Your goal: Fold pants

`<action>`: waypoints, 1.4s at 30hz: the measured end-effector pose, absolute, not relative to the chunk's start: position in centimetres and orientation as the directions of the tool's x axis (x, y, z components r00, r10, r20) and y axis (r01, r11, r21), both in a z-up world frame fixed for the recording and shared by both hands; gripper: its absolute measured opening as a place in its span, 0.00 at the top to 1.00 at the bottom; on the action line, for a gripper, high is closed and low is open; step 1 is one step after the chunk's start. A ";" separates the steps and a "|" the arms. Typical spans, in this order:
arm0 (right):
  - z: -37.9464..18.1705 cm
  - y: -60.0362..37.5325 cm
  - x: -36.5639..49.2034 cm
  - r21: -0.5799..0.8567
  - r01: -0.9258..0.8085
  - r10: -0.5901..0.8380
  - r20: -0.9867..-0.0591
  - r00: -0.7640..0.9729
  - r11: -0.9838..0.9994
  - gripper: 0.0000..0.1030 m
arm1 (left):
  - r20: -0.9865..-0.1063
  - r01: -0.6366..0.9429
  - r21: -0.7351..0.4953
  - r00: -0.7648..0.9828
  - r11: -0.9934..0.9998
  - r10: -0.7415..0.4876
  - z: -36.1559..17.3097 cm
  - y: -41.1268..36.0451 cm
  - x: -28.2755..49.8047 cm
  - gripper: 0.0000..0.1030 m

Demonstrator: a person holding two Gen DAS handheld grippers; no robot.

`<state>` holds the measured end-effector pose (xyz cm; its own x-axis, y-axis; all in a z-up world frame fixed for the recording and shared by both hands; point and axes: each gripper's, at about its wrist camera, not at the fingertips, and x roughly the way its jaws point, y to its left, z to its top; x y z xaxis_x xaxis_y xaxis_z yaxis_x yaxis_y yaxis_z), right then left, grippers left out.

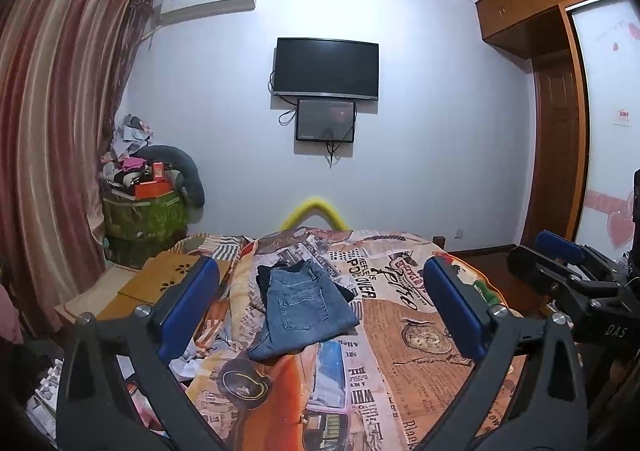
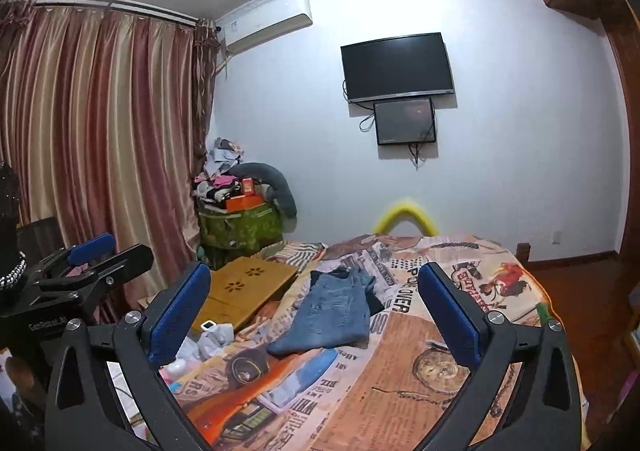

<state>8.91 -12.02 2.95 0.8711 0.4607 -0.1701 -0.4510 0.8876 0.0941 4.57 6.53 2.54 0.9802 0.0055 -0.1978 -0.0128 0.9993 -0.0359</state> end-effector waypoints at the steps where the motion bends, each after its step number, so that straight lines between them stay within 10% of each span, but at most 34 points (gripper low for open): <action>1: 3.0 -12.0 8.9 0.094 -0.451 0.461 -0.171 0.871 0.888 0.00 | -0.197 -0.014 -0.033 0.980 0.999 0.007 2.5 6.5 4.5 0.00; 42: 3.1 -12.1 9.0 0.098 -0.454 0.464 -0.207 0.861 0.886 0.00 | -0.232 -0.005 -0.055 0.973 0.998 -0.008 1.7 7.1 5.6 0.00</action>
<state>9.05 -12.09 3.05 0.8611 0.4643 -0.2071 -0.4538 0.8856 0.0983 5.59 7.05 1.67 0.9727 -0.0080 -0.2320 -0.0049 0.9985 -0.0548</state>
